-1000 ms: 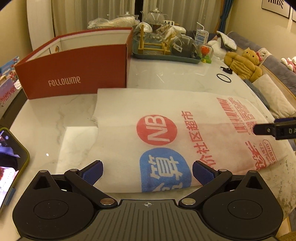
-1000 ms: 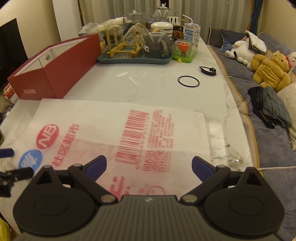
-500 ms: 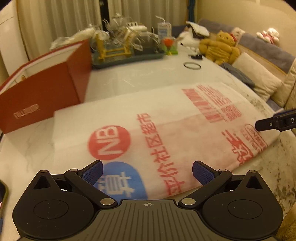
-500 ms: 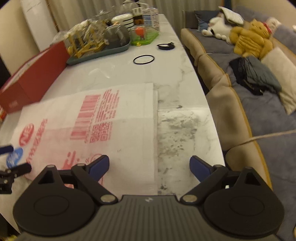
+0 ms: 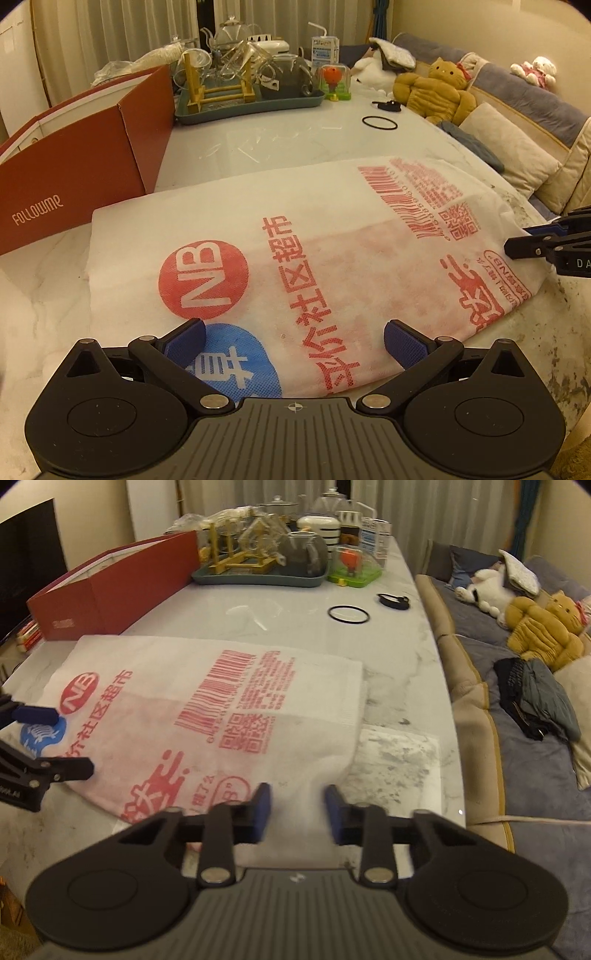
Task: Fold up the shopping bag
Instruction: 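Close the right gripper on the folded edge of the white bag, then lift the bag edge with the right gripper and fold it over the bag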
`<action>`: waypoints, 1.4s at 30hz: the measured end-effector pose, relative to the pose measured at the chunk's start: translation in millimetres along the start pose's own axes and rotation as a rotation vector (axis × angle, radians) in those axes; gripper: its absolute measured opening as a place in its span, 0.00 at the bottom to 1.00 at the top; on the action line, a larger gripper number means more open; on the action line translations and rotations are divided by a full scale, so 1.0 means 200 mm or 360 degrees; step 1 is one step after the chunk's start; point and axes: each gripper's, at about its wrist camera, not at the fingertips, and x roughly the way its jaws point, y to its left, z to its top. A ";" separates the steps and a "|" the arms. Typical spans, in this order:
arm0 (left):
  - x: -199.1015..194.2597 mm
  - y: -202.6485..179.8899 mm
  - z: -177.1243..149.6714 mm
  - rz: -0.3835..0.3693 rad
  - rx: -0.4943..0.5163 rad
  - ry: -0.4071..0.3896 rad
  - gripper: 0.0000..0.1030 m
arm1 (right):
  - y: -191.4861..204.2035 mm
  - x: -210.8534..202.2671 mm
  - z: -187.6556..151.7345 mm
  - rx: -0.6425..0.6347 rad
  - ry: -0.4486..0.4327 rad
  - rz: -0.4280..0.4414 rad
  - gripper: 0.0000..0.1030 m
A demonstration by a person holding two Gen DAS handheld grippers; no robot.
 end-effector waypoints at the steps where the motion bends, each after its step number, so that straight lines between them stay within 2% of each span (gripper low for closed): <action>1: 0.00 -0.01 0.01 0.0000 0.0002 -0.0001 1.00 | 0.01 0.00 0.00 -0.0016 0.0003 0.0001 0.12; 5: -0.04 -0.05 0.02 -0.0124 0.0045 -0.0093 1.00 | 0.01 0.00 0.01 -0.0036 0.0002 0.0004 0.09; 7: -0.01 -0.08 0.00 -0.0141 0.0093 0.0000 1.00 | -0.01 -0.01 0.01 -0.0030 -0.0010 0.0018 0.08; 13: -0.04 -0.10 -0.04 -0.0251 0.0121 -0.0023 1.00 | -0.07 -0.08 0.02 0.0013 -0.0090 0.0068 0.07; 15: -0.06 -0.10 -0.03 -0.0293 0.0077 -0.0033 1.00 | -0.10 -0.12 0.02 0.0008 -0.0129 0.0093 0.07; 18: -0.11 -0.06 -0.03 -0.0458 -0.0154 -0.0115 1.00 | -0.13 -0.17 0.03 -0.0034 -0.0135 0.0064 0.07; 20: -0.10 -0.07 -0.03 -0.0525 -0.0179 -0.0083 1.00 | -0.14 -0.20 0.05 -0.0069 -0.0135 0.0041 0.07; 21: -0.08 -0.10 -0.04 -0.0516 -0.0101 -0.0024 1.00 | -0.15 -0.22 0.05 -0.0086 -0.0136 0.0030 0.07; 23: -0.09 -0.17 -0.07 -0.0464 0.0089 -0.0051 1.00 | -0.14 -0.24 0.07 -0.0131 -0.0139 0.0019 0.07; 27: -0.16 -0.15 -0.07 -0.0629 -0.0052 -0.0133 1.00 | -0.08 -0.28 0.14 -0.0243 -0.0152 0.0021 0.07; 30: -0.11 -0.14 -0.06 -0.0724 -0.0131 -0.0051 1.00 | -0.05 -0.30 0.18 -0.0252 -0.0178 0.0069 0.07; 33: -0.06 -0.16 -0.05 -0.0711 -0.0081 0.0018 1.00 | -0.02 -0.33 0.23 -0.0192 -0.0206 0.0191 0.07; 36: -0.04 -0.19 -0.02 -0.0691 -0.0043 0.0068 1.00 | 0.03 -0.33 0.30 -0.0174 -0.0143 0.0338 0.07; 39: -0.04 -0.23 0.00 -0.0516 0.0000 0.0104 1.00 | 0.07 -0.31 0.37 -0.0071 -0.0097 0.0548 0.07; 42: -0.03 -0.28 0.01 -0.0419 0.0066 0.0114 1.00 | 0.15 -0.30 0.43 -0.0087 -0.0109 0.0690 0.07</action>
